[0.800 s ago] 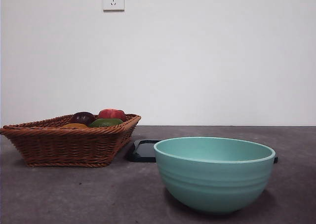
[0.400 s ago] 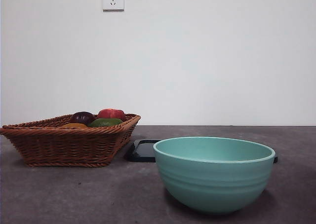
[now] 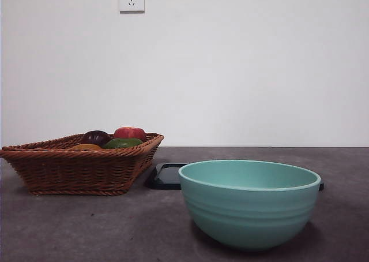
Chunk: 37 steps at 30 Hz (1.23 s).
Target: Pick up the wifruite, put it on the bowl, pick up the plate, put it on desk
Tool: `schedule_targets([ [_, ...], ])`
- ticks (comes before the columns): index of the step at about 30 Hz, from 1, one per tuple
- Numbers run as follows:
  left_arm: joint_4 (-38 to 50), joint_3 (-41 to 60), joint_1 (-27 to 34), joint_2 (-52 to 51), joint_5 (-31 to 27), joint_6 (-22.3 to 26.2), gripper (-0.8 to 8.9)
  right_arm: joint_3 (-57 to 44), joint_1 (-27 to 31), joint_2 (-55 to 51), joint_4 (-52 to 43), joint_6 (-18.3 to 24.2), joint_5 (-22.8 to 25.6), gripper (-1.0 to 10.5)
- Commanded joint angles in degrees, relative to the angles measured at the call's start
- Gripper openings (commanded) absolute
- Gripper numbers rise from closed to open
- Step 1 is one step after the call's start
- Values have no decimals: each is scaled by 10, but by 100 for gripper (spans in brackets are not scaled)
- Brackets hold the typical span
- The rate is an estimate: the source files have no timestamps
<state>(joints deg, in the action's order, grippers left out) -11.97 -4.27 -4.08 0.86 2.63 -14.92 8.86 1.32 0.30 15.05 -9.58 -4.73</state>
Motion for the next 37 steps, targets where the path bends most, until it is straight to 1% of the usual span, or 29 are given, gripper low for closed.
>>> schedule_targets([
  [1, 9, -36, -15, 13, 24, -45, 17, 30, -9, 2, 5, -60, 5, 10],
  [4, 8, -72, -32, 39, 53, -58, 18, 65, -19, 9, 5, -122, 3, 10],
  [7, 3, -119, -48, 75, 79, -58, 17, 102, -29, 16, 12, -157, 1, 10],
  [9, -12, -157, -57, 104, 90, -59, 17, 129, -36, 24, 32, -166, -5, 10],
  [11, -32, -200, -66, 136, 99, -59, 17, 159, -42, 35, 64, -171, -21, 10],
  [15, -72, -282, -83, 204, 125, -44, 17, 212, -46, 61, 151, -170, -70, 10],
  [17, -94, -313, -91, 237, 141, -38, 17, 233, -46, 71, 191, -165, -91, 10],
  [19, -113, -341, -98, 270, 161, -38, 17, 250, -46, 81, 223, -161, -128, 10],
  [22, -139, -370, -109, 310, 203, -37, 17, 267, -46, 97, 254, -141, -187, 10],
  [25, -162, -389, -122, 342, 240, -35, 17, 282, -46, 118, 289, -121, -233, 10],
  [27, -179, -396, -131, 358, 250, -31, 17, 295, -46, 136, 318, -96, -245, 10],
  [30, -213, -406, -150, 382, 254, -11, 17, 319, -46, 164, 362, -54, -259, 10],
  [33, -235, -407, -169, 399, 271, -1, 17, 342, -46, 193, 395, -16, -273, 10],
  [36, -249, -407, -186, 409, 294, 7, 17, 363, -47, 217, 408, 9, -284, 10],
  [37, -250, -407, -192, 410, 299, 7, 17, 368, -51, 223, 407, 10, -284, 10],
])
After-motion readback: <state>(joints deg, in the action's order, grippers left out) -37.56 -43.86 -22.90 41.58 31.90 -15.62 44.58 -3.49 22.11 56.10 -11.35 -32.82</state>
